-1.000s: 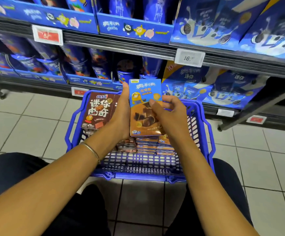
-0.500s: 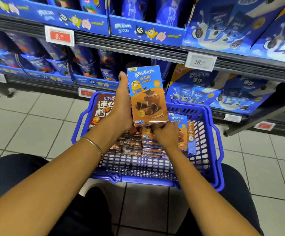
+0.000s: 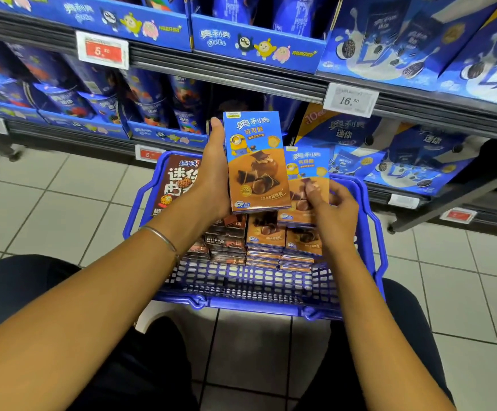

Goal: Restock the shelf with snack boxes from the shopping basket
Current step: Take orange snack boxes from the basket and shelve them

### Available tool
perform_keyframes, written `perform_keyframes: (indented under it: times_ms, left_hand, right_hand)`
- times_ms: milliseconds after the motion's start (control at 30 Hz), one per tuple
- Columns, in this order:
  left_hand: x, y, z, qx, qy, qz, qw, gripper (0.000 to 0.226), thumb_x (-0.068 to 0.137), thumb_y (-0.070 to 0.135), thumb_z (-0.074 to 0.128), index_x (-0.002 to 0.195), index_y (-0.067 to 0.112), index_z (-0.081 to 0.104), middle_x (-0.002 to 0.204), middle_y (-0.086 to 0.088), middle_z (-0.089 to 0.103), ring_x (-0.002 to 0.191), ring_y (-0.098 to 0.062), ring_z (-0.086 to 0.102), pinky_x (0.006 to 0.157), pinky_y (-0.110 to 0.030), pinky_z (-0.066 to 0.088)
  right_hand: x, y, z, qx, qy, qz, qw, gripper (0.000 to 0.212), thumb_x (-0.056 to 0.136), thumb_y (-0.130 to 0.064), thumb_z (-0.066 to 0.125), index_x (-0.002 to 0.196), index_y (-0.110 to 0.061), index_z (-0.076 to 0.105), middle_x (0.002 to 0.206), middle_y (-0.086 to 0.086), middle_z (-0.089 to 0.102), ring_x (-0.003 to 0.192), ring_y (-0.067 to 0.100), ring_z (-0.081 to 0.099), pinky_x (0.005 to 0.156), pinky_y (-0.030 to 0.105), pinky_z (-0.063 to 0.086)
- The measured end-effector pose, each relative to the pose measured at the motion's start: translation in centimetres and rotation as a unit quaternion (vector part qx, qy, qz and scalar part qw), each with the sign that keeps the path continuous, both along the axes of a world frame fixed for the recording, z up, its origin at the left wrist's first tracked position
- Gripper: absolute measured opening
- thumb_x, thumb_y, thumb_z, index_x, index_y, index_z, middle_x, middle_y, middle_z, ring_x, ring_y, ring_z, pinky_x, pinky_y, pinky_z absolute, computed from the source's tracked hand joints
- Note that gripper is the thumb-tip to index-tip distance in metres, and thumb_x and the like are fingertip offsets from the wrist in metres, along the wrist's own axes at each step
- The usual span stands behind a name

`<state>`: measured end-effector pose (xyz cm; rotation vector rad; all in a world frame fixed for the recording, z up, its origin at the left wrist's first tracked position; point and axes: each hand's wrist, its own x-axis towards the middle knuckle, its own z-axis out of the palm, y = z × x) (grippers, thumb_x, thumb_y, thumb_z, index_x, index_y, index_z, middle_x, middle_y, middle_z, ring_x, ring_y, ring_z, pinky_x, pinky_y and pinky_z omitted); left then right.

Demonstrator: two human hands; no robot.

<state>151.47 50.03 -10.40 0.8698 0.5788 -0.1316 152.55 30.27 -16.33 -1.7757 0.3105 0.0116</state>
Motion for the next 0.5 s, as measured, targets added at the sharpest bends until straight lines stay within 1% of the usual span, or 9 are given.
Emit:
perform_keyframes:
  times_ms: [67, 167, 233, 300, 400, 467, 500]
  left_hand:
    - [0.1, 0.0, -0.1, 0.003, 0.004, 0.004, 1.0, 0.083, 0.098, 0.08, 0.026, 0.131, 0.019, 0.071, 0.121, -0.015, 0.077, 0.112, -0.036, 0.075, 0.091, -0.055, 0.062]
    - [0.0, -0.1, -0.3, 0.007, 0.017, 0.007, 1.0, 0.084, 0.097, 0.081, 0.027, 0.133, 0.018, 0.071, 0.123, -0.015, 0.077, 0.117, -0.038, 0.072, 0.099, -0.058, 0.057]
    - [0.0, -0.3, -0.4, 0.015, 0.023, 0.012, 1.0, 0.082, 0.098, 0.08, 0.028, 0.132, 0.019, 0.072, 0.122, -0.015, 0.077, 0.117, -0.038, 0.072, 0.099, -0.058, 0.057]
    - [0.0, -0.5, -0.4, 0.027, 0.027, 0.014, 0.999, 0.08, 0.099, 0.079, 0.029, 0.126, 0.02, 0.074, 0.119, -0.015, 0.078, 0.115, -0.037, 0.073, 0.096, -0.055, 0.059]
    - [0.0, -0.7, -0.5, 0.033, 0.025, 0.005, 0.999, 0.078, 0.099, 0.079, 0.028, 0.118, 0.021, 0.076, 0.115, -0.013, 0.079, 0.108, -0.036, 0.075, 0.088, -0.053, 0.063]
    - [0.0, -0.9, -0.6, 0.023, 0.021, -0.009, 0.999, 0.078, 0.098, 0.08, 0.028, 0.116, 0.022, 0.077, 0.114, -0.013, 0.08, 0.105, -0.037, 0.077, 0.083, -0.054, 0.065]
    - [0.0, -1.1, -0.7, 0.015, 0.017, -0.013, 1.0, 0.078, 0.098, 0.08, 0.028, 0.113, 0.022, 0.078, 0.113, -0.013, 0.08, 0.102, -0.036, 0.078, 0.078, -0.053, 0.066]
  right_hand:
    - [0.3, -0.5, 1.5, 0.026, -0.007, -0.008, 1.0, 0.042, 0.088, -0.037, 0.078, 0.123, -0.016, 0.067, 0.109, 0.005, 0.076, 0.09, 0.017, 0.076, 0.08, 0.036, 0.063]
    - [0.5, -1.2, 3.7, 0.049, -0.017, -0.023, 0.998, 0.041, 0.089, -0.035, 0.077, 0.123, -0.014, 0.067, 0.105, 0.004, 0.077, 0.085, 0.016, 0.077, 0.076, 0.036, 0.063]
    - [0.5, -1.4, 4.9, 0.086, -0.028, -0.023, 0.996, 0.04, 0.091, -0.032, 0.075, 0.123, -0.01, 0.066, 0.105, 0.008, 0.077, 0.084, 0.017, 0.077, 0.075, 0.037, 0.063]
    - [0.4, -1.4, 6.1, 0.109, -0.035, -0.017, 0.993, 0.039, 0.092, -0.033, 0.074, 0.122, -0.008, 0.066, 0.108, 0.01, 0.077, 0.089, 0.021, 0.077, 0.078, 0.04, 0.063]
    - [0.1, -0.8, 7.2, 0.134, -0.039, 0.014, 0.99, 0.038, 0.091, -0.036, 0.073, 0.118, -0.009, 0.068, 0.105, 0.01, 0.078, 0.093, 0.026, 0.077, 0.081, 0.044, 0.062]
    - [-0.3, 0.2, 7.6, 0.138, -0.043, 0.039, 0.989, 0.036, 0.089, -0.036, 0.073, 0.113, -0.009, 0.069, 0.1, 0.01, 0.078, 0.091, 0.027, 0.076, 0.081, 0.043, 0.062]
    - [-0.6, 0.8, 7.5, 0.133, -0.045, 0.053, 0.989, 0.034, 0.089, -0.035, 0.074, 0.111, -0.009, 0.07, 0.097, 0.009, 0.078, 0.086, 0.025, 0.075, 0.079, 0.041, 0.061]
